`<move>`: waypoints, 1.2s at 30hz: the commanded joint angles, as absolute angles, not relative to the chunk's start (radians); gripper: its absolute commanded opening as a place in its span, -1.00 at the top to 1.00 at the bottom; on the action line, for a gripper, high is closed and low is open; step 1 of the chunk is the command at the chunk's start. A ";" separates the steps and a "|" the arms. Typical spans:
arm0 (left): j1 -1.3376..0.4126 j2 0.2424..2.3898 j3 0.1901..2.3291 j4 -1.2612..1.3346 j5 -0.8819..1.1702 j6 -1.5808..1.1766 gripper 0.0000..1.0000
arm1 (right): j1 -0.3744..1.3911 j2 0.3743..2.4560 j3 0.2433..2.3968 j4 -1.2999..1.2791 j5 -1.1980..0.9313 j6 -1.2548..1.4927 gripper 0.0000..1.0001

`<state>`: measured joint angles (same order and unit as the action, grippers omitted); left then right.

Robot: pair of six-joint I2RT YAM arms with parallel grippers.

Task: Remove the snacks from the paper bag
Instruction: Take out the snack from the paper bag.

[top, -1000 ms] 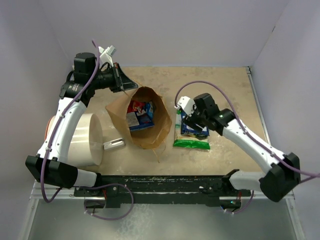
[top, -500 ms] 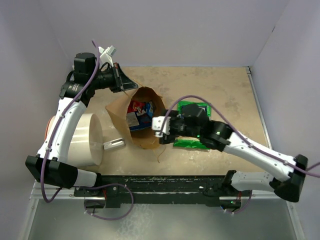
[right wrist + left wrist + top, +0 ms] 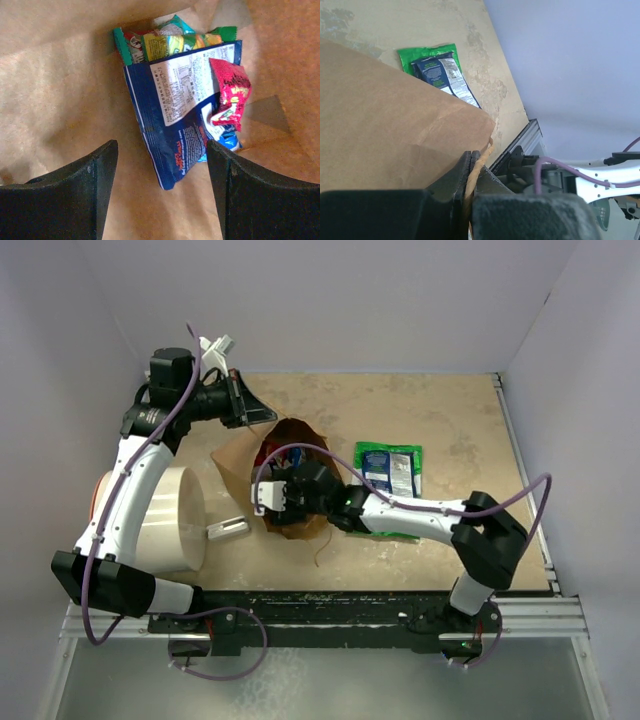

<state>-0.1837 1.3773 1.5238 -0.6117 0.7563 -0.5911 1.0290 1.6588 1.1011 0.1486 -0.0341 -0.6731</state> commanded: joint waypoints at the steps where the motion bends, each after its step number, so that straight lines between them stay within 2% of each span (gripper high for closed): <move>1: -0.174 1.339 1.524 -0.586 0.775 -0.582 1.00 | 1.026 1.715 1.145 0.265 0.004 -0.679 -0.46; 5: -0.175 1.339 1.521 -0.590 0.780 -0.581 1.00 | 1.011 1.763 1.154 0.293 0.031 -0.667 -0.44; 10: -0.175 1.334 1.508 -0.591 0.784 -0.582 1.00 | 0.982 1.786 1.175 0.313 0.079 -0.637 -0.31; 16: -0.175 1.327 1.497 -0.596 0.785 -0.581 1.00 | 0.936 1.759 1.189 0.321 0.036 -0.631 -0.25; 22: -0.175 1.324 1.497 -0.596 0.788 -0.583 1.00 | 0.920 1.761 1.207 0.308 -0.068 -0.661 -0.06; 36: -0.175 1.330 1.503 -0.589 0.788 -0.587 1.00 | 0.919 1.854 1.222 0.438 -0.058 -0.751 -0.12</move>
